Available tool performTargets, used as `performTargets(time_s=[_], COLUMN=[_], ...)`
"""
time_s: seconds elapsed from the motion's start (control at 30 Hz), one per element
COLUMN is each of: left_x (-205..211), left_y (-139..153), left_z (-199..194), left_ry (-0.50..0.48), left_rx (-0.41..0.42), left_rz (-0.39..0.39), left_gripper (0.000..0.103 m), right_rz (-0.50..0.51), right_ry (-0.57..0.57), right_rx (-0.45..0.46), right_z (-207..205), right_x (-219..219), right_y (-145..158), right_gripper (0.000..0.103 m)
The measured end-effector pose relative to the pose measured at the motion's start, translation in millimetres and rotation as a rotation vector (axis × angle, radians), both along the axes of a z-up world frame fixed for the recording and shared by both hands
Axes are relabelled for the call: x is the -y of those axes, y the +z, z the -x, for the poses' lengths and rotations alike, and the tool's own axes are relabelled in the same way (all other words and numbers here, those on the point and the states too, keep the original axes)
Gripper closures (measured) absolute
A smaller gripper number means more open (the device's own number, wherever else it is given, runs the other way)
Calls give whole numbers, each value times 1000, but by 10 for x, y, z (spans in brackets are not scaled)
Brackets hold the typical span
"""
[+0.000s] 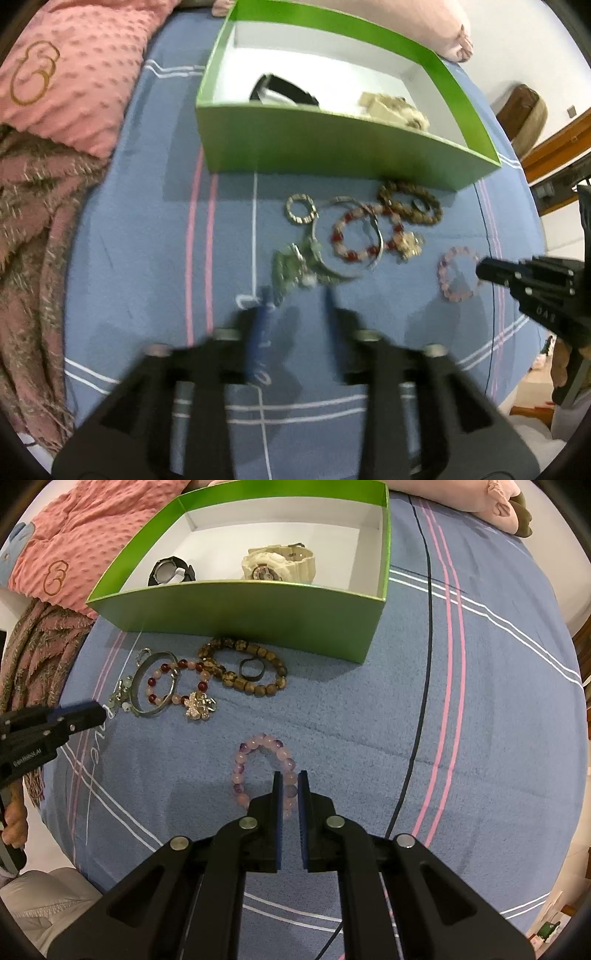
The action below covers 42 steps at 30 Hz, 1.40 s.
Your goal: Organize jewelry
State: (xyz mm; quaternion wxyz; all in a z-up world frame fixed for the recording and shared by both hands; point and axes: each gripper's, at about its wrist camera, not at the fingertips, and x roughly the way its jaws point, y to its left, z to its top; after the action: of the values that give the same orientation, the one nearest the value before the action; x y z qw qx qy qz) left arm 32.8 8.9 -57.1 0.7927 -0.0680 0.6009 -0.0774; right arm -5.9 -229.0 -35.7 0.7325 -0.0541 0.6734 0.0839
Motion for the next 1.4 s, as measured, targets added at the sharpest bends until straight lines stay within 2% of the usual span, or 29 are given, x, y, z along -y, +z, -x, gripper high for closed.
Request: performTargets(time_s=[0.17,0.33,0.37,0.4,0.57,0.87,1.17,1.4], left_x=[160,241,233,255,197,76,76,123], left_y=[-33,-183,-175,-194,-180,130,599,846], left_z=[-159,-244,-243,-254,-247,-94,-42,-171], left_ry=[-41,-66,-66,-66,-51,-15,1,-8], left_rx=[9,-14,-10,-13,-15,36,136,181], left_rz=[-28,-39,-31,-31,-8,11,7,4], left_gripper=[63,71,77,88,92,93,93,93], right_rz=[-4,-9,-9,-9,-9,-14,-46,-72], right_ry=[-2,-6,-7,-8,-8,-1,32,77], right_rx=[0,3,2,1,-2,27,130,213], right_z=[3,0,0,-1,-6,-22,-71,-171], right_x=[6,10,11,11,13,-40,-131,-298], right_y=[5,14,14,10,5,141,659,1007], right_gripper=[96,96,96,96,96,96,96,96])
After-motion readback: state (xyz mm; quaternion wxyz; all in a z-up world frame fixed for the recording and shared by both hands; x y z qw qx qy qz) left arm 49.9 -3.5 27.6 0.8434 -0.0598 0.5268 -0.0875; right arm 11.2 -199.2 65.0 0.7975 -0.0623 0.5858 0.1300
